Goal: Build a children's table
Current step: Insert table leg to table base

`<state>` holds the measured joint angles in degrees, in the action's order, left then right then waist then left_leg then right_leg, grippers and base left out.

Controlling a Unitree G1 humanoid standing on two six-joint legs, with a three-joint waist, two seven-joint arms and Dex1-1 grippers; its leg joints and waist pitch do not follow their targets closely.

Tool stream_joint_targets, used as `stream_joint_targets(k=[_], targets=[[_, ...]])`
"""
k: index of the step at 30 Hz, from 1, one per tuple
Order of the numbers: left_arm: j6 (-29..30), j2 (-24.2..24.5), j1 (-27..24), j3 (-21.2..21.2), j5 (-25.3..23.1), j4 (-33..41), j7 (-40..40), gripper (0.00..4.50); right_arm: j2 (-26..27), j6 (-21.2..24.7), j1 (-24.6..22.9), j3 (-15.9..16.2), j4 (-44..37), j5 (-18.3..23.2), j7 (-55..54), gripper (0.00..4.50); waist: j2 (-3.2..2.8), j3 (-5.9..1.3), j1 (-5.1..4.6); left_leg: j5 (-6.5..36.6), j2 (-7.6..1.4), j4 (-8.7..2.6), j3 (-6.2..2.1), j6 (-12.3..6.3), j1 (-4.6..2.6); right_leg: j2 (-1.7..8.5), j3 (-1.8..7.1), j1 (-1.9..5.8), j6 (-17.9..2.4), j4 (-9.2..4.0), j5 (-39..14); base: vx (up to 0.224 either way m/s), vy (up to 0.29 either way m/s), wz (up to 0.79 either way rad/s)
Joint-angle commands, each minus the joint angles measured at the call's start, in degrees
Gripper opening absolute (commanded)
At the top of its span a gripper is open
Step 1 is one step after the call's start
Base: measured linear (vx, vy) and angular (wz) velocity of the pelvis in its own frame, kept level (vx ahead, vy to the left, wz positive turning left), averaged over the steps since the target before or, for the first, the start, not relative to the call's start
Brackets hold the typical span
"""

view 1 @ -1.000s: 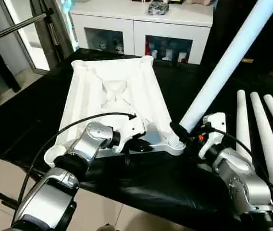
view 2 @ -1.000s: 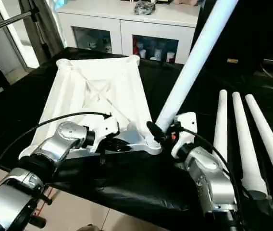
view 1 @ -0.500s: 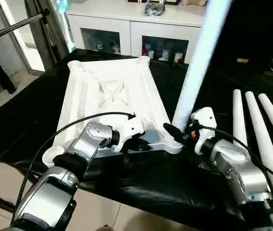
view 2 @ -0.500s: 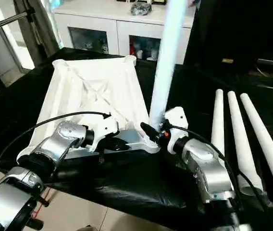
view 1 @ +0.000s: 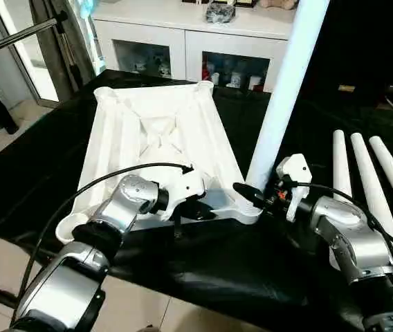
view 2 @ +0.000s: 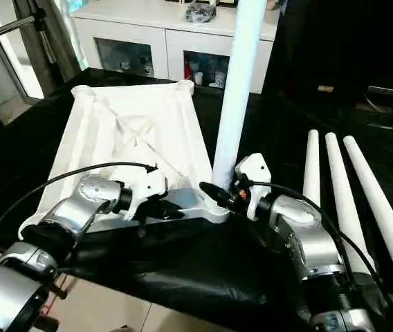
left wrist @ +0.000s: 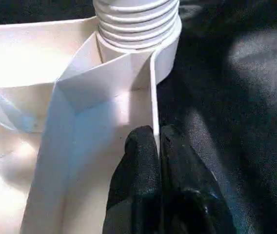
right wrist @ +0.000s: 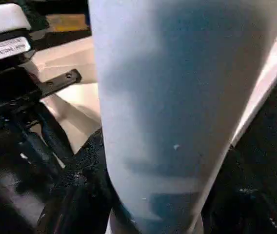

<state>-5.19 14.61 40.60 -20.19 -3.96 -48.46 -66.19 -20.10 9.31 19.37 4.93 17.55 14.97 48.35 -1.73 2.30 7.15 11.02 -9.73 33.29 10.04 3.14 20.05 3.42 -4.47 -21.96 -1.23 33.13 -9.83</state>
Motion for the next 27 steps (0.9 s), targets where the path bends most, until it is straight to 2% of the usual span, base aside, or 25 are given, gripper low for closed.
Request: stream_joint_targets(k=[1,4,5,6,7,9,11,12,13,14,15,16,17,18,19,20,21,22,23,25,27], targets=[[-0.2,0.5,-0.1,-0.8,0.3,2.7,-2.5,0.0,-0.3,2.2,-1.9,2.2,7.8,-2.0,0.7,1.89,-0.04,-2.89,0.28,14.7,-4.03,-4.43,-1.63,-2.48,-0.2,6.37,3.23,2.18,-10.5,-4.37,-19.0,0.0,0.0,0.0],[1.2,0.4,-0.5,-0.4,0.3,3.8,-1.4,0.0,-0.1,0.9,-0.4,1.8,10.4,-2.6,0.7,1.89,0.04,-2.84,0.33,14.1,-4.04,-4.41,-1.52,-2.57,-0.2,6.38,3.15,2.32,-10.9,-4.37,-19.1,0.0,0.0,0.0],[1.4,0.3,-0.4,-0.3,0.2,3.8,-1.1,0.0,0.0,0.6,-0.3,1.8,10.7,-2.8,0.6,1.89,0.06,-2.74,0.24,14.5,-4.01,-4.48,-1.57,-2.46,-0.15,6.4,3.04,2.32,-10.8,-4.51,-20.5,0.0,0.0,0.0],[3.0,-0.1,-0.2,0.5,0.1,4.1,1.1,0.0,0.3,0.3,0.3,1.6,11.3,-4.0,-1.9,1.89,0.45,-2.58,0.11,15.3,-3.93,-4.52,-1.47,-2.33,-0.32,6.34,2.98,2.18,-10.1,-4.86,-23.0,0.0,0.0,0.0],[4.0,-0.3,0.0,0.8,-0.1,4.6,2.4,0.0,0.6,0.5,0.4,1.4,11.1,-4.8,-3.9,1.89,0.5,-2.46,0.08,15.8,-3.89,-4.58,-1.59,-2.16,-0.43,6.39,2.91,2.07,-9.4,-5.11,-25.6,0.0,0.0,0.0],[6.0,-0.7,0.1,1.2,-0.3,5.6,4.1,0.0,1.4,1.3,0.1,0.7,10.0,-5.2,-6.9,1.89,0.34,-2.27,-0.1,17.2,-3.86,-4.69,-1.73,-1.63,-0.63,6.39,2.85,1.78,-8.0,-5.58,-29.4,0.0,0.0,0.0],[9.7,-1.4,0.0,1.5,-1.1,7.7,7.4,0.0,3.5,3.3,-0.9,-0.7,7.4,-5.0,-12.4,1.89,0.34,-1.72,-0.48,19.5,-3.8,-4.98,-2.0,-1.07,-0.82,6.48,2.8,1.34,-6.3,-6.14,-33.4,0.0,0.0,0.0],[10.1,-1.5,0.0,1.5,-1.2,7.9,7.8,0.0,3.8,3.5,-1.0,-0.9,7.0,-5.0,-13.0,1.89,0.33,-1.74,-0.58,19.8,-3.9,-5.09,-2.06,-0.8,-0.86,6.39,2.87,1.36,-6.0,-6.17,-33.4,0.0,0.0,0.0],[15.1,-3.5,0.0,1.7,-2.6,10.4,13.0,0.0,7.4,5.8,-2.6,-2.1,3.6,-5.3,-20.2,1.89,-0.04,-1.1,-0.81,21.5,-3.94,-5.4,-2.2,-0.44,-0.86,6.2,2.86,0.97,-5.6,-6.39,-34.0,0.0,0.0,0.0],[17.7,-4.7,-0.1,2.0,-3.1,11.6,15.8,0.0,9.4,6.7,-3.2,-2.7,2.2,-5.5,-23.6,1.89,0.05,-1.08,-0.96,22.8,-3.87,-5.47,-2.29,0.24,-1.07,6.22,2.73,0.77,-5.3,-6.4,-35.0,0.0,0.0,0.0],[17.7,-4.7,-0.1,2.0,-3.1,11.6,15.8,0.0,9.4,6.7,-3.2,-2.7,2.2,-5.5,-23.6,1.89,0.15,-1.09,-0.98,23.3,-3.8,-5.44,-2.4,0.31,-1.13,6.32,2.63,0.81,-5.0,-6.57,-35.8,0.0,0.0,0.0],[21.9,-6.9,-0.1,2.1,-3.7,13.0,19.0,0.0,12.0,7.6,-3.6,-3.0,1.3,-6.4,-28.1,1.89,0.2,-0.86,-1.2,23.7,-3.55,-5.39,-2.37,-0.03,-1.07,6.38,2.49,0.79,-4.4,-6.91,-37.4,0.0,0.0,0.0],[22.3,-7.1,0.0,2.1,-3.7,13.1,19.3,0.0,12.3,7.6,-3.6,-3.1,1.3,-6.5,-28.6,1.89,-0.09,-0.54,-1.08,23.8,-3.52,-5.45,-2.47,-0.02,-0.99,6.49,2.45,0.69,-4.1,-7.08,-37.7,0.0,0.0,0.0],[24.9,-9.3,0.1,2.0,-4.3,13.5,22.5,0.0,14.8,7.6,-3.4,-3.3,1.7,-6.8,-32.3,1.89,-0.42,-0.4,-1.2,24.4,-3.45,-5.54,-2.61,-0.13,-1.07,6.41,2.29,0.52,-3.5,-7.38,-38.1,0.0,0.0,0.0],[25.5,-9.9,0.2,2.0,-4.5,13.4,23.3,0.0,15.5,7.6,-3.3,-3.5,1.9,-6.8,-33.2,1.89,-0.28,-0.39,-1.52,24.7,-3.5,-5.63,-2.49,-0.06,-1.03,6.25,2.23,0.61,-3.5,-7.46,-37.8,0.0,0.0,0.0],[27.6,-11.8,0.6,2.1,-4.6,13.0,26.3,0.0,17.4,7.6,-2.7,-3.8,3.0,-6.9,-36.3,1.89,-0.26,-0.5,-1.58,23.8,-3.46,-5.8,-2.69,-0.36,-0.88,6.43,1.77,1.08,-3.4,-7.62,-36.2,0.0,0.0,0.0],[28.1,-12.4,0.7,2.2,-4.6,12.8,27.3,0.0,17.8,7.6,-2.4,-3.9,3.4,-7.1,-37.2,1.89,-0.78,-0.19,-1.6,23.8,-3.44,-5.87,-2.66,-0.47,-0.86,6.37,1.81,0.87,-3.4,-7.67,-35.6,0.0,0.0,0.0],[28.4,-13.4,1.0,2.5,-4.6,12.0,29.0,0.0,18.5,7.8,-1.9,-3.9,4.3,-7.5,-38.8,1.89,-0.59,-0.09,-1.75,24.2,-3.46,-5.93,-2.57,-0.65,-0.92,6.25,1.8,0.78,-3.4,-7.89,-35.4,0.0,0.0,0.0],[29.1,-16.4,1.8,3.4,-4.5,9.6,34.0,0.0,20.3,8.3,-0.3,-3.8,6.7,-8.6,-42.5,1.89,-0.97,0.07,-2.06,24.5,-3.43,-6.02,-2.59,-0.44,-0.95,6.0,1.67,0.84,-3.7,-7.73,-33.9,0.0,0.0,0.0],[30.0,-17.8,2.0,3.6,-5.0,9.2,36.3,0.0,21.6,9.5,0.5,-3.7,7.0,-9.2,-44.0,1.89,-0.71,0.35,-2.38,25.3,-3.17,-6.02,-2.56,-0.76,-1.14,5.95,1.48,0.85,-3.4,-8.16,-33.8,0.0,0.0,0.0],[30.5,-17.8,1.8,3.4,-5.5,9.9,36.7,0.0,22.0,10.2,0.5,-3.8,6.4,-9.5,-44.5,1.89,-0.74,0.45,-2.47,25.4,-3.04,-6.13,-2.63,-1.22,-0.96,6.17,1.52,0.94,-2.8,-8.31,-35.1,0.0,0.0,0.0]])
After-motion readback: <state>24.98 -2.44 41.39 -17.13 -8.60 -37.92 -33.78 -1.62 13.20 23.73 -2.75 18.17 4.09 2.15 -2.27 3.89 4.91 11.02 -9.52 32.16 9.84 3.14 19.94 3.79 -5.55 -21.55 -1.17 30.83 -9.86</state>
